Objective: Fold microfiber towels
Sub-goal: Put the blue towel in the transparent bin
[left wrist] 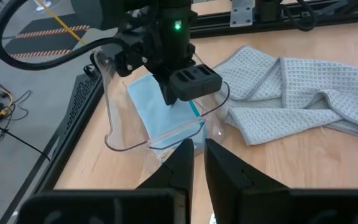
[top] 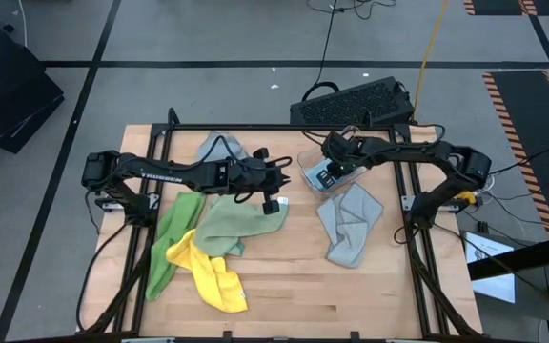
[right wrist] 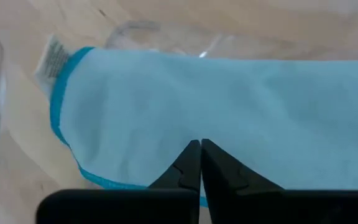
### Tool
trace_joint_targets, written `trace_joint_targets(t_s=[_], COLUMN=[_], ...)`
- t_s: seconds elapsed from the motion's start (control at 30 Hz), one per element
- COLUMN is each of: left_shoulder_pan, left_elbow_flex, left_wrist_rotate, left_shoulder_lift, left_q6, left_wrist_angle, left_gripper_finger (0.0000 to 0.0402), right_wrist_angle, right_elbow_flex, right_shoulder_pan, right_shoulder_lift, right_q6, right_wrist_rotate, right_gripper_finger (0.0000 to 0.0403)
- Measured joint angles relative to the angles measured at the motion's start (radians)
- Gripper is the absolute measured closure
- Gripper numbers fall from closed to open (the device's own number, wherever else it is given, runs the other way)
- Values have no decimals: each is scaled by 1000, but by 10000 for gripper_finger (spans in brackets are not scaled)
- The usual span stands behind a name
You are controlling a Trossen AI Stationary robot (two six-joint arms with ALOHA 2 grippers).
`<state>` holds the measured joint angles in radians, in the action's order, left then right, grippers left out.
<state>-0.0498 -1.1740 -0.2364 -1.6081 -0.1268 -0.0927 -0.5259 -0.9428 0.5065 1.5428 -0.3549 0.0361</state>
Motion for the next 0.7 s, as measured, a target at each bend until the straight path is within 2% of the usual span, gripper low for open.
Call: trace_joint_targets(t_s=[0.17,0.37,0.7], left_shoulder_pan=[1,6,6], left_elbow_flex=[0,0,0], left_wrist_rotate=[7,8,8], left_shoulder_lift=[0,0,0], left_q6=[0,0,-2], left_wrist_angle=[-1,-3,-7], left_gripper_finger=[360,360,360], right_wrist_angle=[8,68,161], right_elbow_flex=[0,-1,-5], right_shoulder_pan=[25,23,18], right_shoulder_lift=[16,85,178], right_q6=[-1,-11,-4], right_wrist_rotate=[-17,-114,-146], right_gripper_finger=[401,402,403])
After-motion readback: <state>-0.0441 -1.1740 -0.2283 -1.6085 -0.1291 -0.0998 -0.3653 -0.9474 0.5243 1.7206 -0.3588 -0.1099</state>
